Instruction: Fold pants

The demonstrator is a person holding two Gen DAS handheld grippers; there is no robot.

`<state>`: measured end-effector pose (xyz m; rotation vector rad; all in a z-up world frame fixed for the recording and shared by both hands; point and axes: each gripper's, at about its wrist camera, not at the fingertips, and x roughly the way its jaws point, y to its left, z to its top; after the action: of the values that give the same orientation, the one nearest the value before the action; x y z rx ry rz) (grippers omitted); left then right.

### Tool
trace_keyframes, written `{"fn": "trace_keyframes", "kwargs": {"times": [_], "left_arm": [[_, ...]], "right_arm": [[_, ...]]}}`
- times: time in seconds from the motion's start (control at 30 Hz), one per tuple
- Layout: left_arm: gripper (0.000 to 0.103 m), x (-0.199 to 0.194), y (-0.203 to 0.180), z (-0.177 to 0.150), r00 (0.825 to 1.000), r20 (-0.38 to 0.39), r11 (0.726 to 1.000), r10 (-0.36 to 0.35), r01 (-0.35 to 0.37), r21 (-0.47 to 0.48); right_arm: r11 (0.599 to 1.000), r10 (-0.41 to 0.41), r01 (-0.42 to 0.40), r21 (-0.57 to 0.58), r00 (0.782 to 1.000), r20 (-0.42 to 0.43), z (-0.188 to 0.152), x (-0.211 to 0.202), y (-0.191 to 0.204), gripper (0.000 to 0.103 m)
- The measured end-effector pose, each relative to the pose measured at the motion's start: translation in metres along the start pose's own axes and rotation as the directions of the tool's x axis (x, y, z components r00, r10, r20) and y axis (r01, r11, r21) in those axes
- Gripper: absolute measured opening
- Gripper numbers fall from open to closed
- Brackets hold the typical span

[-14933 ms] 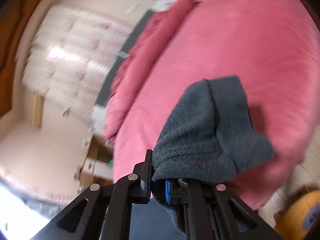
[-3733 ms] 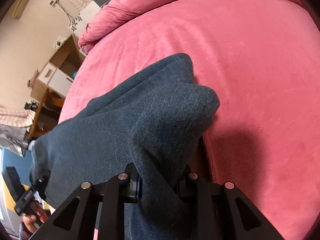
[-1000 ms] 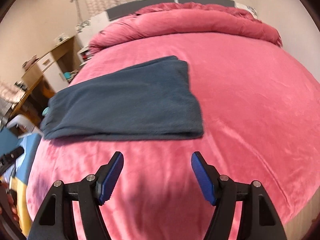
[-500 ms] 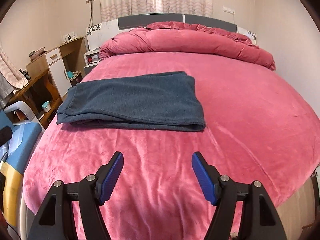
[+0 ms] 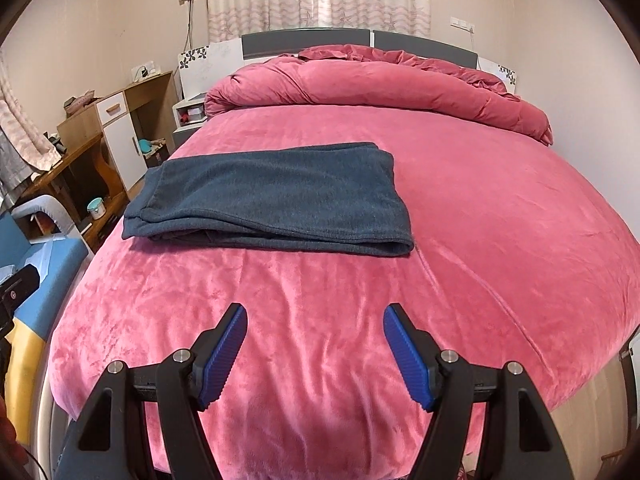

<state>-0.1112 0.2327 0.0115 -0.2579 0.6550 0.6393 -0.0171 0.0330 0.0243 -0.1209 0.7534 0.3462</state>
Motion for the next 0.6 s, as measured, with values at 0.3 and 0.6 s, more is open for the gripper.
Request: {"fn": "trace_keyframes", "kwargs": {"times": [0.3,0.6], "left_arm": [[0.103,0.0017,-0.0008,-0.0010,0.999,-0.020,1.000,-0.028,0.027,-0.010],[0.103,0.0030,0.0028,-0.0025,1.000,-0.023,1.000,-0.022,0.021,-0.017]], "right_arm": [[1.000,0.012,-0.012,-0.006,1.000,-0.012,-0.0008,0.0016,0.0028,0.072],[1.000,-0.003,0.003,-0.026,1.000,0.006,-0.0010,-0.0005,0.0087,0.072]]}}
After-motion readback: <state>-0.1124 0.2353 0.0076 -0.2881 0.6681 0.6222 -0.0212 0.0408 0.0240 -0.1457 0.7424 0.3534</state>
